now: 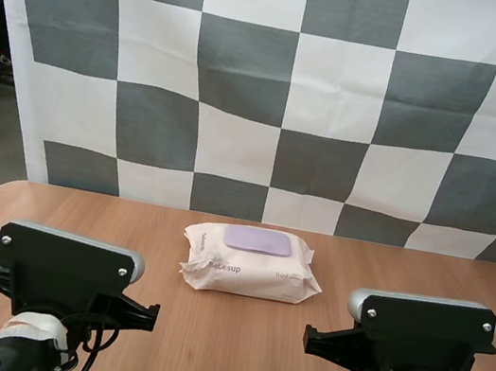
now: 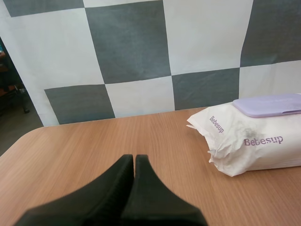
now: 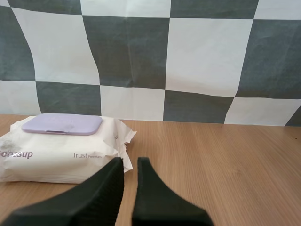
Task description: Open the wet wipes lid
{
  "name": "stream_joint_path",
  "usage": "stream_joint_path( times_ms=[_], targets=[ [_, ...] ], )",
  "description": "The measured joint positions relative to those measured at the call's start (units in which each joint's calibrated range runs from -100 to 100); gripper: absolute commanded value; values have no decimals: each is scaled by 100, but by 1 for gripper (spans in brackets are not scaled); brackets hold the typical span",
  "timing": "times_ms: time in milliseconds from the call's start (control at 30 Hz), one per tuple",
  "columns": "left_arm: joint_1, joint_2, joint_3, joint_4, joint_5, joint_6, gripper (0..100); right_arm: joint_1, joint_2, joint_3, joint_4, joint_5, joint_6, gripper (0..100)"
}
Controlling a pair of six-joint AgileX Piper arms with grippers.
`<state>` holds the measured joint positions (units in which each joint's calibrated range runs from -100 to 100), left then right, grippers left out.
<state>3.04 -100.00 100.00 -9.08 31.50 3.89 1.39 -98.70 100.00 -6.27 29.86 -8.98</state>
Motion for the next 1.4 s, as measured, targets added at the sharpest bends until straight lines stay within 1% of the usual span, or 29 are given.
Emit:
stream_joint_path(
  times_ms=[33,133,167,300,400,567,700,767,833,900,1067,1100,1133,1200,1233,1267,1300,1400],
  targets=[
    [0,0,0,0,0,0,5,0,0,0,0,0,0,20],
    [-123,0,0,27,0,0,5,-109,0,0,30,0,0,20],
    [-144,0,0,27,0,0,5,-118,0,0,30,0,0,20],
    [-151,0,0,27,0,0,5,-118,0,0,30,-14,0,20],
    [-151,0,0,27,-362,0,5,-118,0,0,-76,-250,-8,20],
    [-151,0,0,27,-1632,146,5,-118,0,0,-818,-1467,-31,20],
    [-151,0,0,27,-2681,123,5,-118,0,0,-1497,-2513,-42,20],
    [-151,0,-1,59,-3150,33,5,-118,0,0,-1856,-3065,-169,20],
    [-151,0,-111,112,-3703,-180,5,-118,0,0,-2134,-3565,-367,16],
    [-151,0,-398,127,-4293,-479,0,-118,0,0,-2289,-4110,-518,0],
    [-151,0,-760,67,-4856,-715,0,-118,33,-190,-2322,-4768,-562,0],
    [-151,57,-1046,-16,-5202,-817,0,-118,66,-294,-2294,-5008,-532,0],
    [-151,266,-1451,-235,-5662,-893,0,-118,99,-372,-2281,-5225,-504,0],
    [-151,581,-1832,-481,-5940,-893,0,-118,511,-1084,-2284,-5767,-449,0],
    [-151,866,-2084,-615,-5988,-893,0,-118,635,-1287,-2310,-5783,-449,0],
    [-151,1030,-2289,-712,-5988,-893,0,-118,959,-1647,-2451,-5663,-449,0],
    [-131,1384,-2620,-941,-5902,-893,0,-118,1139,-1820,-2573,-5520,-482,0],
    [-7,2064,-2877,-1373,-5156,-893,0,-118,1644,-2196,-3010,-4877,-676,0]
  ],
)
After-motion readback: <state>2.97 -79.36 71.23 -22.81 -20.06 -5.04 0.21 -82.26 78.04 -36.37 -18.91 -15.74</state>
